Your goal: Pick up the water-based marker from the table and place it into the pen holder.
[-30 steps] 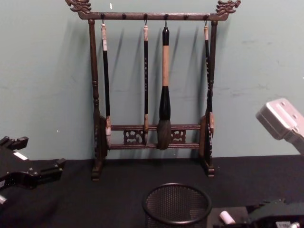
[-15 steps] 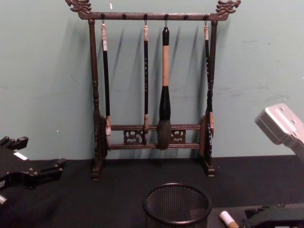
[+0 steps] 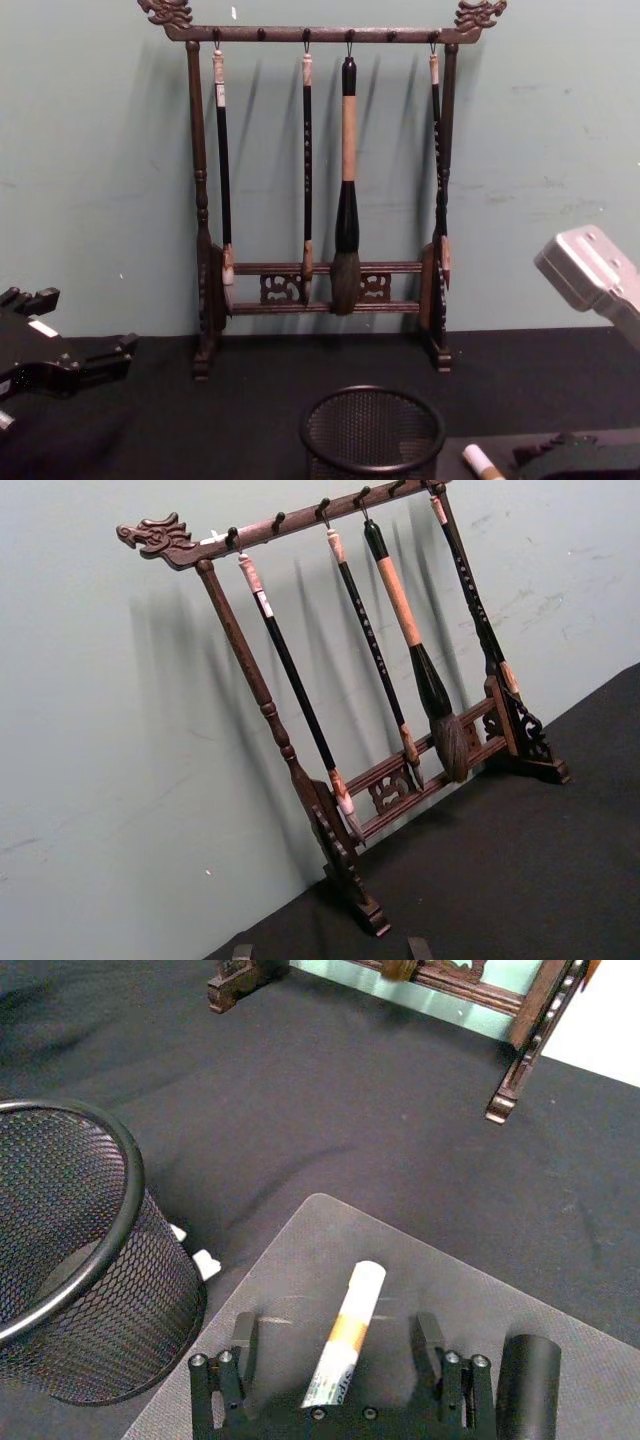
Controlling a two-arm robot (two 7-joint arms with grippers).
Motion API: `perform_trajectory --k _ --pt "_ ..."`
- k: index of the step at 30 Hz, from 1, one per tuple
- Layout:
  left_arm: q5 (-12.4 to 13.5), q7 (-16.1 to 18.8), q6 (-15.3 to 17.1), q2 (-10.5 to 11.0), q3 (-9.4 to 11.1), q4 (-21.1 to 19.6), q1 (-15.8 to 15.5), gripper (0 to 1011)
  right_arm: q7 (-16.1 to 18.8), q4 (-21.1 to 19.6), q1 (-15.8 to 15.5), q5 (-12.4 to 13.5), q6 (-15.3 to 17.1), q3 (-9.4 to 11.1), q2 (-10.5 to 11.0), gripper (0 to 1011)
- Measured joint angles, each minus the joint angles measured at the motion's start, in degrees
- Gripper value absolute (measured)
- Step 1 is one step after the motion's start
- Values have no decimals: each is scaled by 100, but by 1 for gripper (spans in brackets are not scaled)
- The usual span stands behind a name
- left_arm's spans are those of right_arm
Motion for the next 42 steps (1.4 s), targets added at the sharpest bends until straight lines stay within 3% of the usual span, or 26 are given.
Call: perform_trajectory --k 25,35,42 --pt "0 0 0 0 0 0 0 1001 36 27 -5 -76 9 25 -30 993" --pt "0 0 0 0 0 0 0 1001 32 22 -4 -70 8 21 -27 747" --pt "0 0 0 0 0 0 0 1001 29 19 -4 -67 8 21 -27 508"
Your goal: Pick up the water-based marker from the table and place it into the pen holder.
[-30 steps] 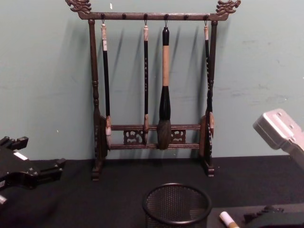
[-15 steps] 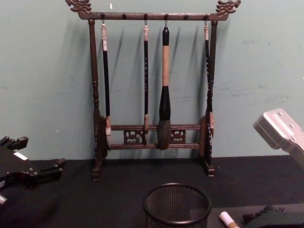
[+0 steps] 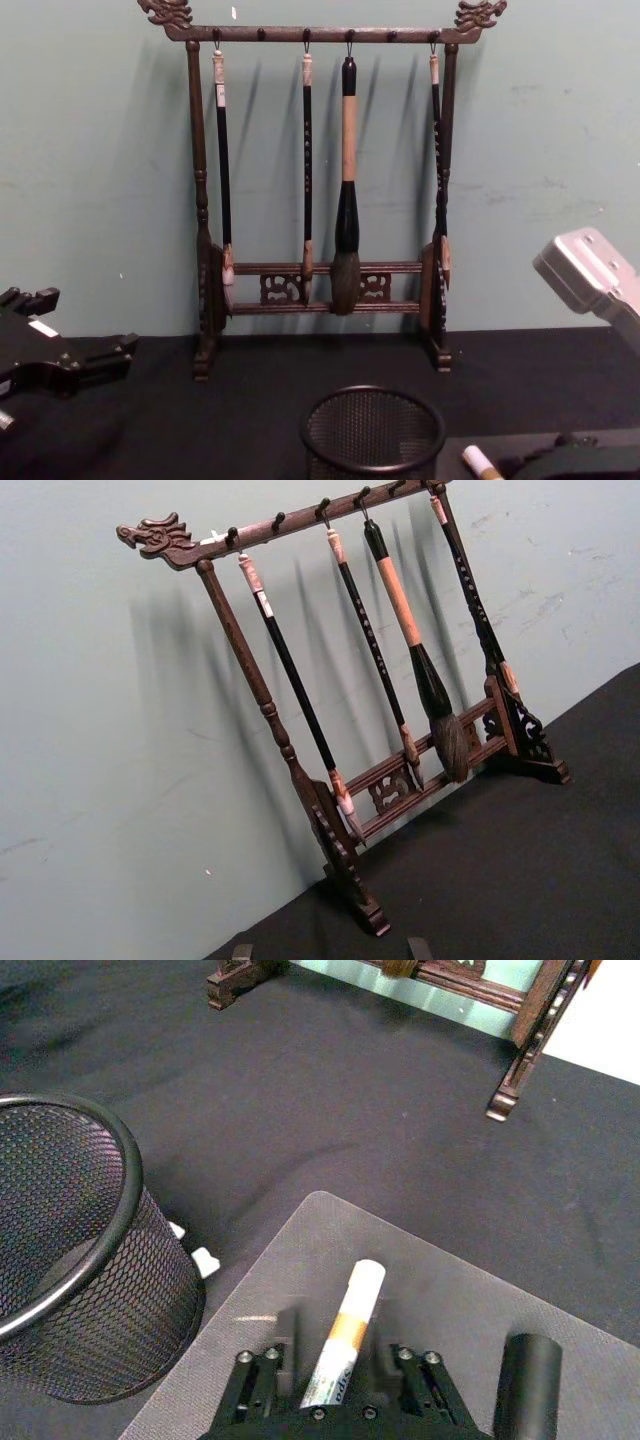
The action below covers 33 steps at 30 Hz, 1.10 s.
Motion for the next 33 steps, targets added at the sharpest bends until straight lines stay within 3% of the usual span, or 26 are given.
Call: perform_trajectory --k 11,20,26,33 --pt "0 0 0 0 0 0 0 1001 1 0 0 6 0 0 0 188" --pt "0 0 0 0 0 0 0 1001 20 -21 -30 2 -70 46 -10 182" --pt "0 0 0 0 0 0 0 1001 70 -149 -147 45 -480 269 -81 181" --pt "0 0 0 0 0 0 0 1001 125 -331 -319 207 -1251 524 -151 181"
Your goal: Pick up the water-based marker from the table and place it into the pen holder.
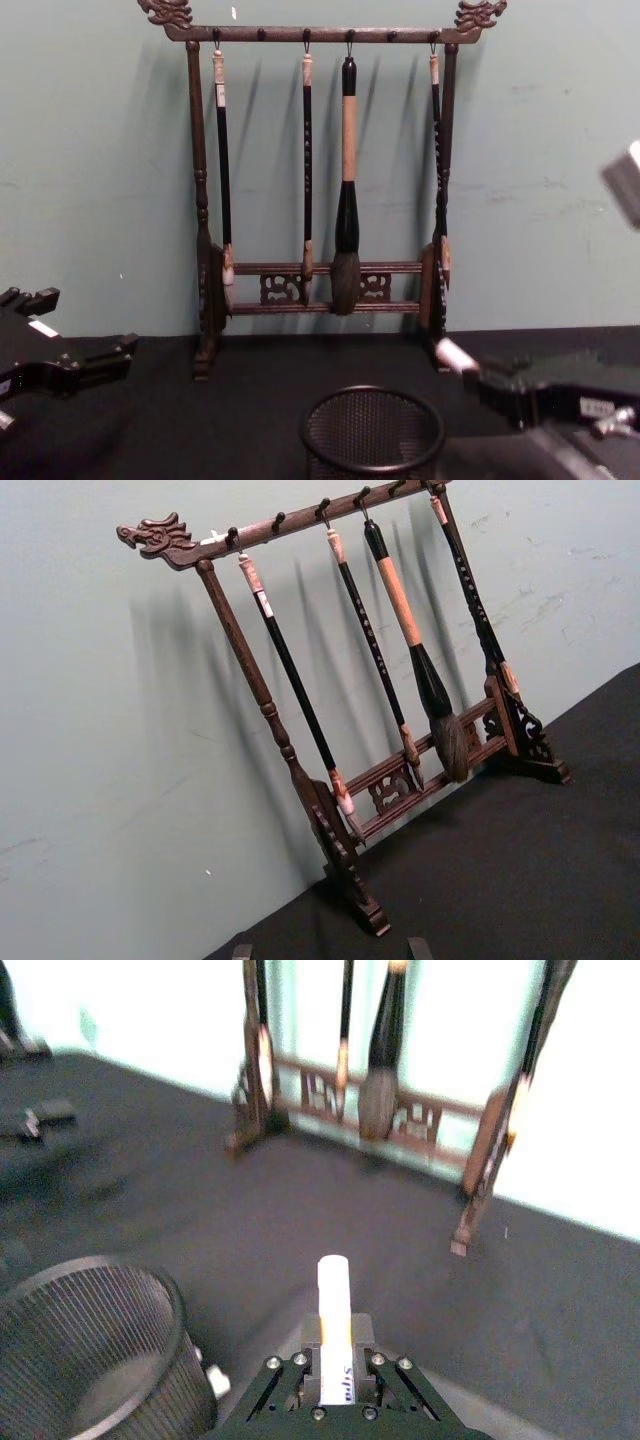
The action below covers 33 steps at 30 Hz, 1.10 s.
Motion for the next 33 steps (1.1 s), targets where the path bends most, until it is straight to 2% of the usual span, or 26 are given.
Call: perform_trajectory --k 3,4,5,8,10,11,15,20,23,33 --pt "0 0 0 0 0 0 0 1001 107 -63 -68 114 -416 70 -5 181" --pt "0 0 0 0 0 0 0 1001 180 -88 -103 178 -665 101 -4 182" --pt "0 0 0 0 0 0 0 1001 180 -88 -103 178 -665 101 -4 181" --pt "0 0 0 0 0 0 0 1001 369 -110 -163 359 -1316 157 -15 181" --pt "0 0 0 0 0 0 0 1001 440 -105 -172 437 -1546 169 -32 181" --pt "0 0 0 0 0 0 0 1001 526 -82 -173 527 -1762 175 -54 182" --pt "0 0 0 0 0 0 0 1001 748 24 -135 755 -2213 154 -124 181" --pt "0 0 0 0 0 0 0 1001 982 225 -14 976 -2487 32 -239 181" --pt "0 0 0 0 0 0 0 1001 1139 415 116 1104 -2604 -110 -336 181" --pt "0 0 0 0 0 0 0 1001 1361 823 384 1306 -2696 -409 -505 181"
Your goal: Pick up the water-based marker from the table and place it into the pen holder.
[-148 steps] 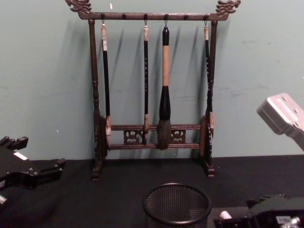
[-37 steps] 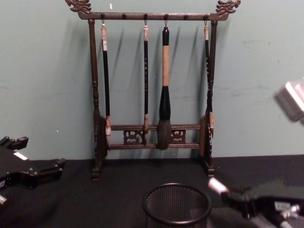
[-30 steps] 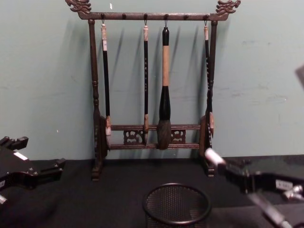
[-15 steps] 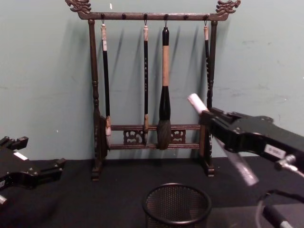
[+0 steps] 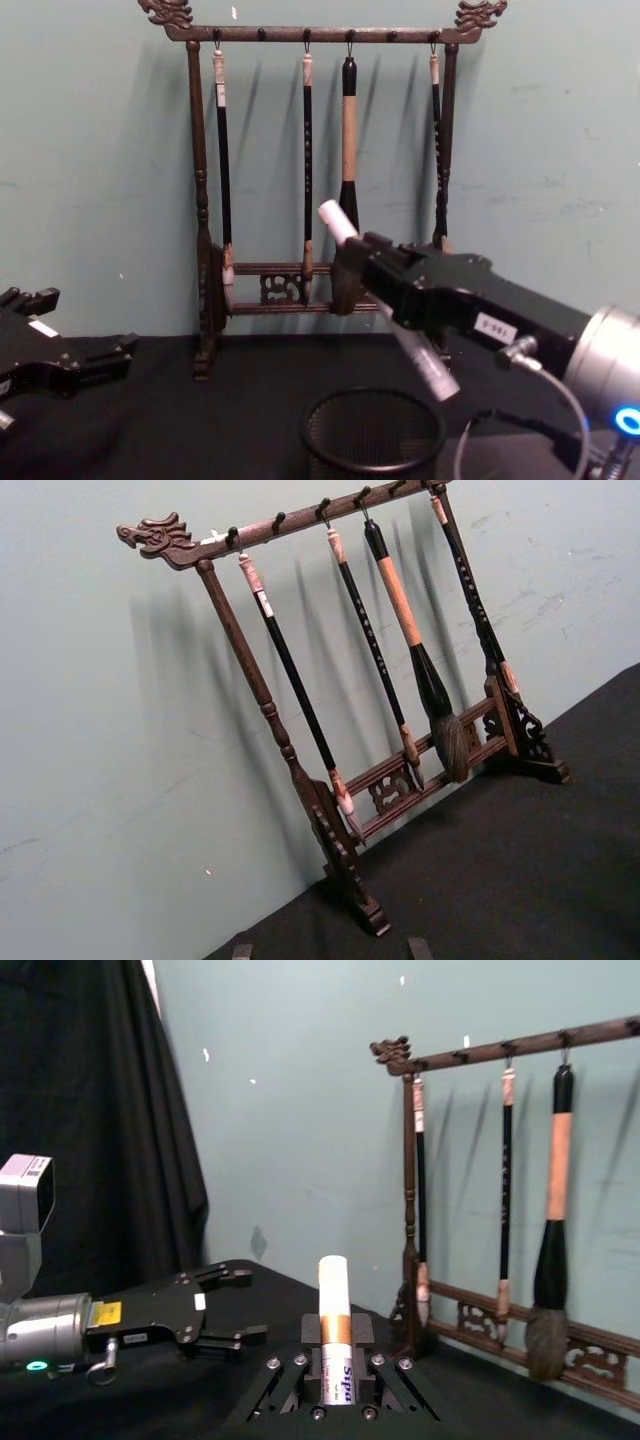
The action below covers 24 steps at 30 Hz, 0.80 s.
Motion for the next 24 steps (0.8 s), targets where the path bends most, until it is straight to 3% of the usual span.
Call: perform_trajectory --k 8,24 --pt "0 0 0 0 0 0 0 1001 21 247 133 42 22 -195 -42 182" --pt "0 0 0 0 0 0 0 1001 -84 288 103 39 156 -379 -39 181"
